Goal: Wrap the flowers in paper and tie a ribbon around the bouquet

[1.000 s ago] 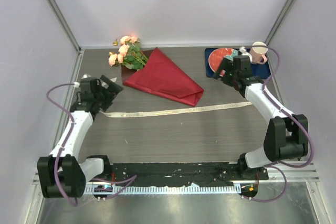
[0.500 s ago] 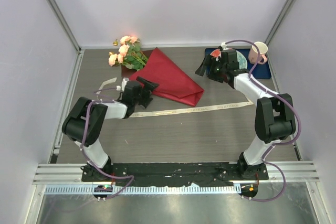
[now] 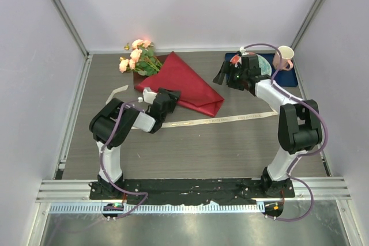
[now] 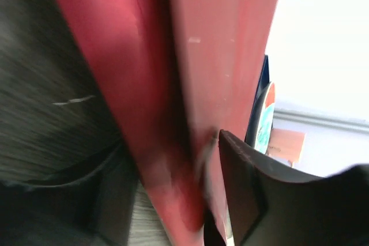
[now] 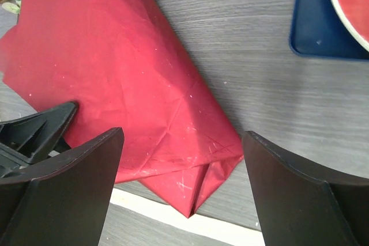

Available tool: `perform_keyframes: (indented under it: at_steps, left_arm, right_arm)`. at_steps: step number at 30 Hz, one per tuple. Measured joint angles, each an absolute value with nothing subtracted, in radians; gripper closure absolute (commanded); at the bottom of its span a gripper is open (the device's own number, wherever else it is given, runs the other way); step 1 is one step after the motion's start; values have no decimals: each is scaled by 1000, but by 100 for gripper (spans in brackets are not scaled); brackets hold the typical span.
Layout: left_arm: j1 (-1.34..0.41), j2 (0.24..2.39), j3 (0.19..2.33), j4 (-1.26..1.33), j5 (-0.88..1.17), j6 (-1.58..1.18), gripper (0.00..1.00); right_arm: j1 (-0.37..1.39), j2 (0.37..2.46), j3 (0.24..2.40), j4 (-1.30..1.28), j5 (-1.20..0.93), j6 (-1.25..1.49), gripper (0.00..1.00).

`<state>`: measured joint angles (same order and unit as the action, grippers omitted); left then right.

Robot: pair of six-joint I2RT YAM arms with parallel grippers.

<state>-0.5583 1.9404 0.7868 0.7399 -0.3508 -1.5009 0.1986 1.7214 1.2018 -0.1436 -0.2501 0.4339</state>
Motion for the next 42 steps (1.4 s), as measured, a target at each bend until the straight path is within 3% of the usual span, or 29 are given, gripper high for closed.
perform_keyframes:
  at_steps: [1, 4, 6, 7, 11, 12, 13, 16, 20, 30, 38, 41, 42]
  left_arm:
    - [-559, 1955, 785, 761, -359, -1501, 54]
    - [-557, 1967, 749, 797, -374, -1482, 57]
    - [-553, 1962, 724, 820, -372, -1477, 51]
    - [-550, 1956, 710, 833, -368, -1469, 39]
    - [-525, 1927, 670, 882, -335, -1455, 32]
    - [-519, 1927, 665, 894, -325, -1456, 34]
    - [-513, 1927, 659, 908, -313, -1456, 47]
    - [-496, 1933, 636, 925, -286, -1457, 65]
    - [-476, 1966, 623, 958, -246, -1466, 80]
    - [-451, 2048, 630, 1068, -165, -1512, 85]
    - [-445, 2060, 633, 1084, -144, -1518, 87]
    - [-438, 2060, 634, 1083, -129, -1518, 87]
    - [-435, 2060, 634, 1083, -126, -1518, 88]
  right_arm:
    - [202, 1738, 1214, -144, -259, 417, 9]
    - [234, 1807, 1275, -147, -272, 324, 7]
    - [271, 1855, 1319, -151, -276, 258, 6]
    - [294, 1879, 1341, -152, -280, 227, 5]
    - [389, 1990, 1477, -193, -293, 96, 4]
    - [414, 2028, 1536, -224, -290, 57, 3]
    - [439, 2066, 1589, -233, -280, 21, 2]
    - [490, 2147, 1705, -272, -253, -65, 2]
    - [524, 2248, 1882, -357, -262, -148, 2]
    - [535, 2466, 2175, -488, -261, -270, 2]
    - [542, 2562, 2254, -522, -275, -292, 3]
    - [544, 2605, 2328, -553, -276, -299, 10]
    - [546, 2617, 2349, -564, -274, -301, 20]
